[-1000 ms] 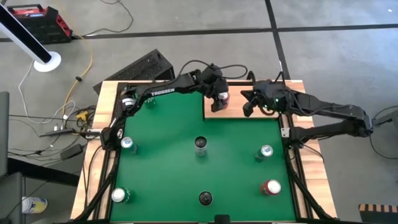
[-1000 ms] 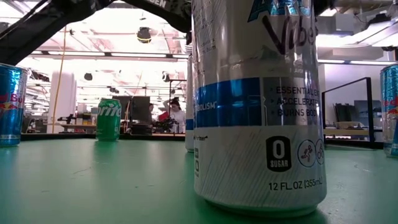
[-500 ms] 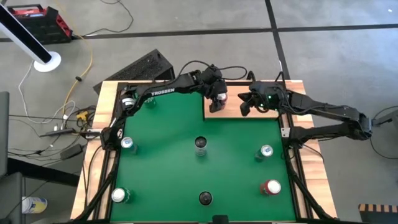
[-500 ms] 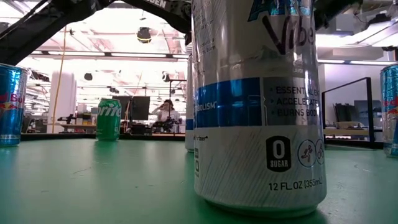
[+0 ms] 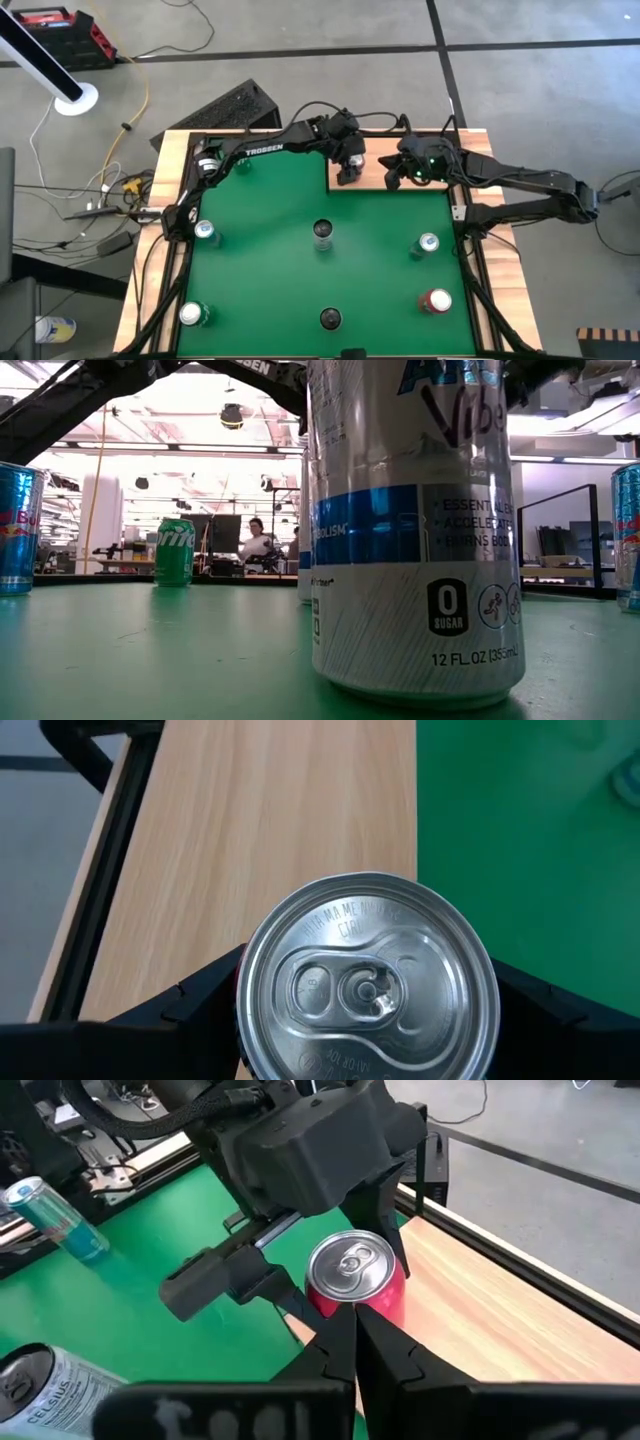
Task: Place canned beverage on shelf
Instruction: Put the top orange soda can on the shelf
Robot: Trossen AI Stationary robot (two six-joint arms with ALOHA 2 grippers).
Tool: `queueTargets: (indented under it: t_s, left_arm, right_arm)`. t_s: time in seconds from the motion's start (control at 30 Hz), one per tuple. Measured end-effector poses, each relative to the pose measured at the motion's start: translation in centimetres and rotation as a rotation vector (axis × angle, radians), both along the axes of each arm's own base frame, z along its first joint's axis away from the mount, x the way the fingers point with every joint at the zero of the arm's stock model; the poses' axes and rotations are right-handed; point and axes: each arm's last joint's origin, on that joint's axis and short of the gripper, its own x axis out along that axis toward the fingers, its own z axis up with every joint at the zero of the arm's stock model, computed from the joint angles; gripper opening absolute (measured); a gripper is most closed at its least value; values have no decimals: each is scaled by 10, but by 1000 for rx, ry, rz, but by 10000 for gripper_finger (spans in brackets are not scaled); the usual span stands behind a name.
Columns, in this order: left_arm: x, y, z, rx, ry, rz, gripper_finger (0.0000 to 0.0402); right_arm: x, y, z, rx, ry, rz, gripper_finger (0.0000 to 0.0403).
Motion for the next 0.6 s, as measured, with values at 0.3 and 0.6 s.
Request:
queueTargets:
  t_s: [0.3, 0.6]
  left_arm:
    - [1, 0, 2, 5, -15, 32, 379]
    - [3, 1, 19, 1, -65, 46, 391]
  right_arm:
    - [0, 1, 0, 6, -4, 1, 23]
    - [1, 5, -1, 15, 0, 15, 24]
